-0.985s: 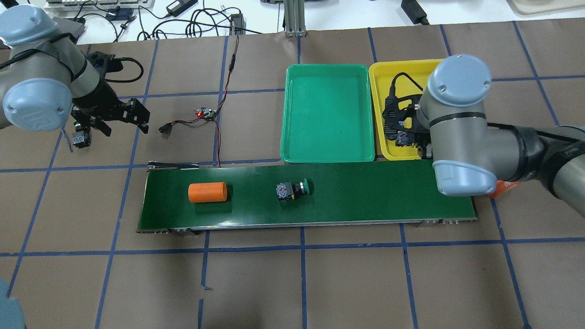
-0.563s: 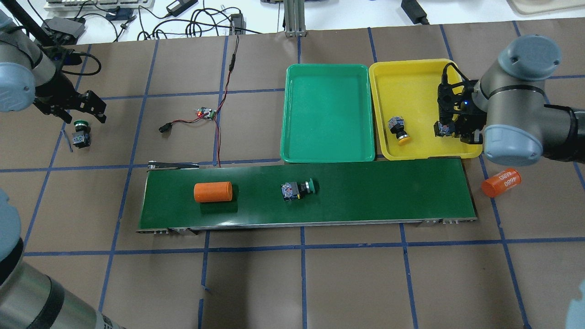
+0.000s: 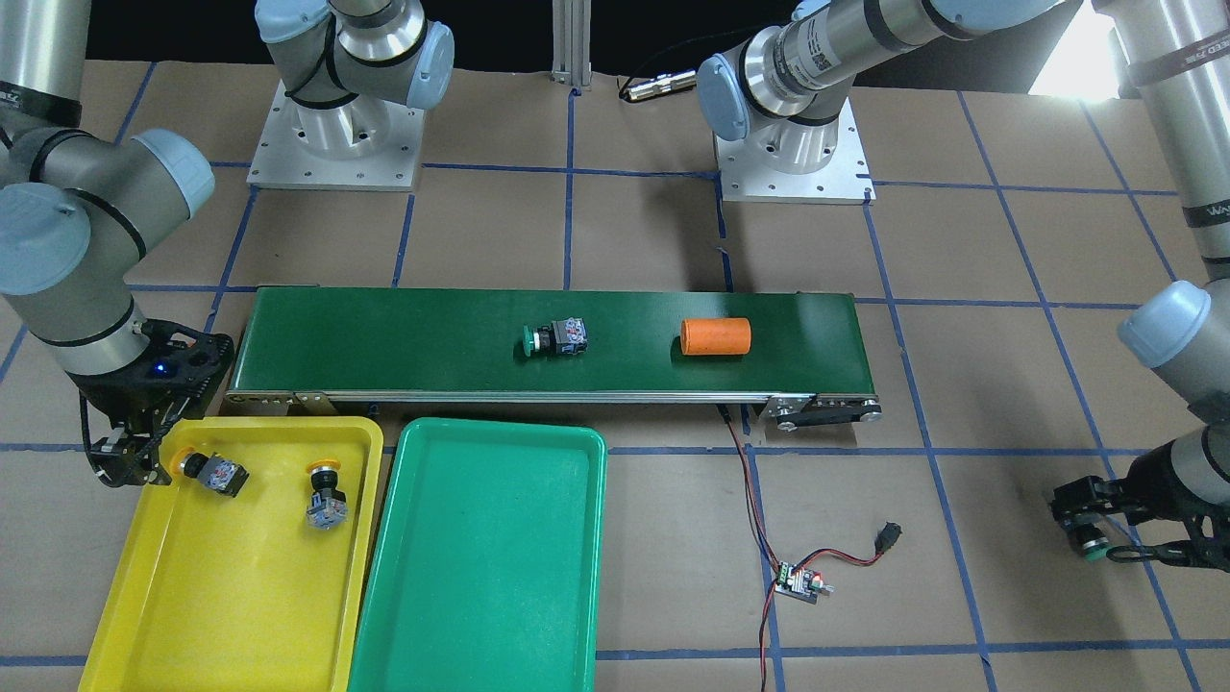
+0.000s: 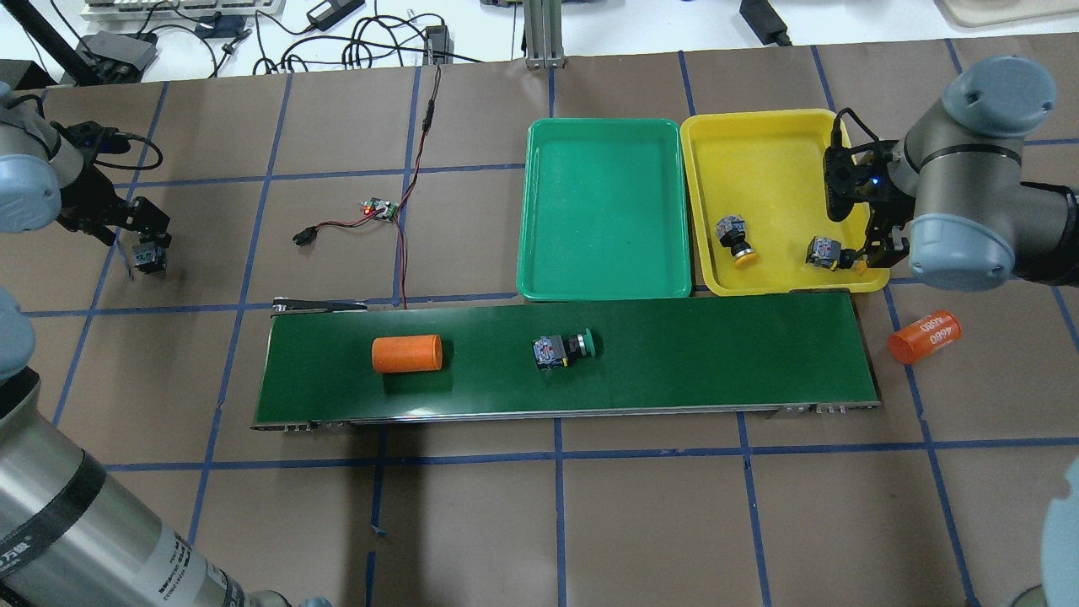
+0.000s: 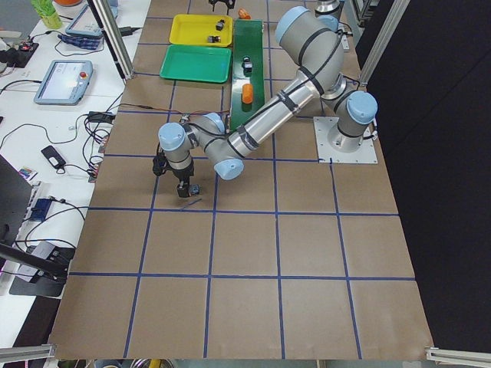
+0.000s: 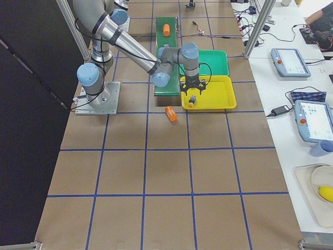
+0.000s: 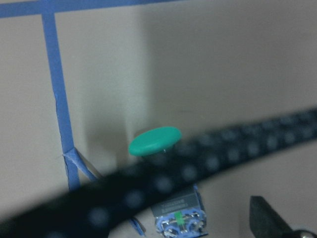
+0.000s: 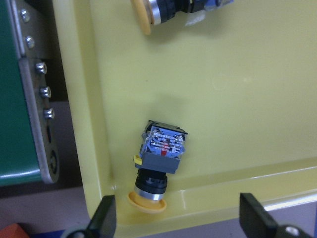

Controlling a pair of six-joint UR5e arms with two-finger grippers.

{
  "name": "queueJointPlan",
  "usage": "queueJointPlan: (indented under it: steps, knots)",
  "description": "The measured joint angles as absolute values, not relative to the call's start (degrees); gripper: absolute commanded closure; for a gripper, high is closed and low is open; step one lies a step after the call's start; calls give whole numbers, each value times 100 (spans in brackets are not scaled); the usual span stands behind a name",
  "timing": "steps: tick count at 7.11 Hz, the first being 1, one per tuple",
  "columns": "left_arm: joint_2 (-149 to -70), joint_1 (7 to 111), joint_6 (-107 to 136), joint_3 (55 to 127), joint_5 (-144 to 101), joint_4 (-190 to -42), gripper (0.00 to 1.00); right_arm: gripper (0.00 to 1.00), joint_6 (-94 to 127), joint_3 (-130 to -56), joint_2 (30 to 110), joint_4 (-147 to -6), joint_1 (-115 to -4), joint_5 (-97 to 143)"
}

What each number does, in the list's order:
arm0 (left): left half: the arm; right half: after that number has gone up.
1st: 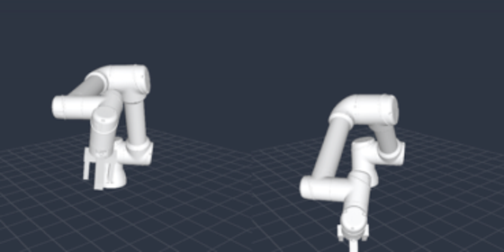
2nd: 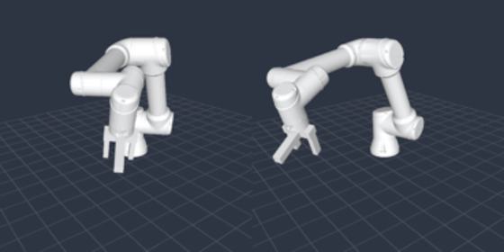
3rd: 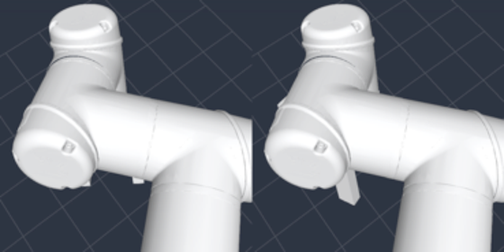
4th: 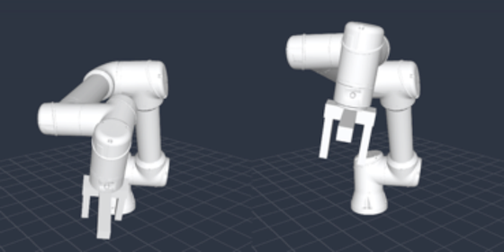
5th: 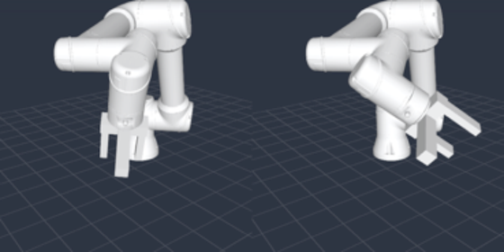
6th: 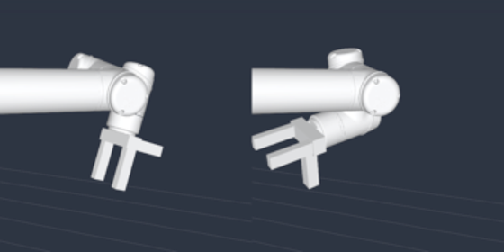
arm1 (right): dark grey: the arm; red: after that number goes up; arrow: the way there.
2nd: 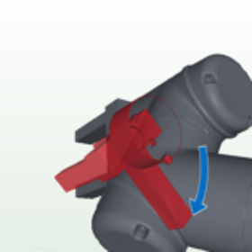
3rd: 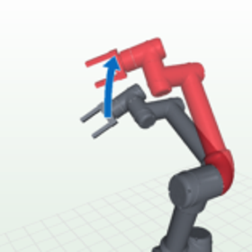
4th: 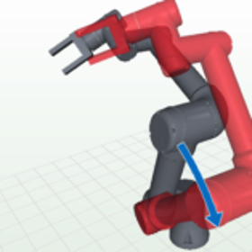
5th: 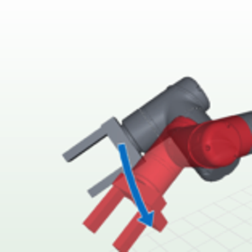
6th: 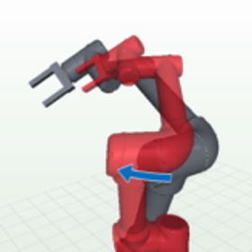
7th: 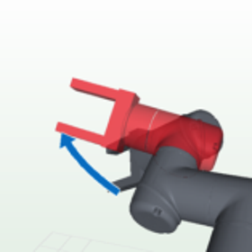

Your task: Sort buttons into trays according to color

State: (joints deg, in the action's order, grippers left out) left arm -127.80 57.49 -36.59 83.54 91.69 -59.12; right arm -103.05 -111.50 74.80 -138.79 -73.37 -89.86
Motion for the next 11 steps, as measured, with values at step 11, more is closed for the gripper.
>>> queueJointPlan:
  steps: [11]
  knots:
    - [-10024, 6716, -7633, 11158, 8819, -5991, 100, 0, -8391, -12496, 8863, -12970, -9998, -9002]
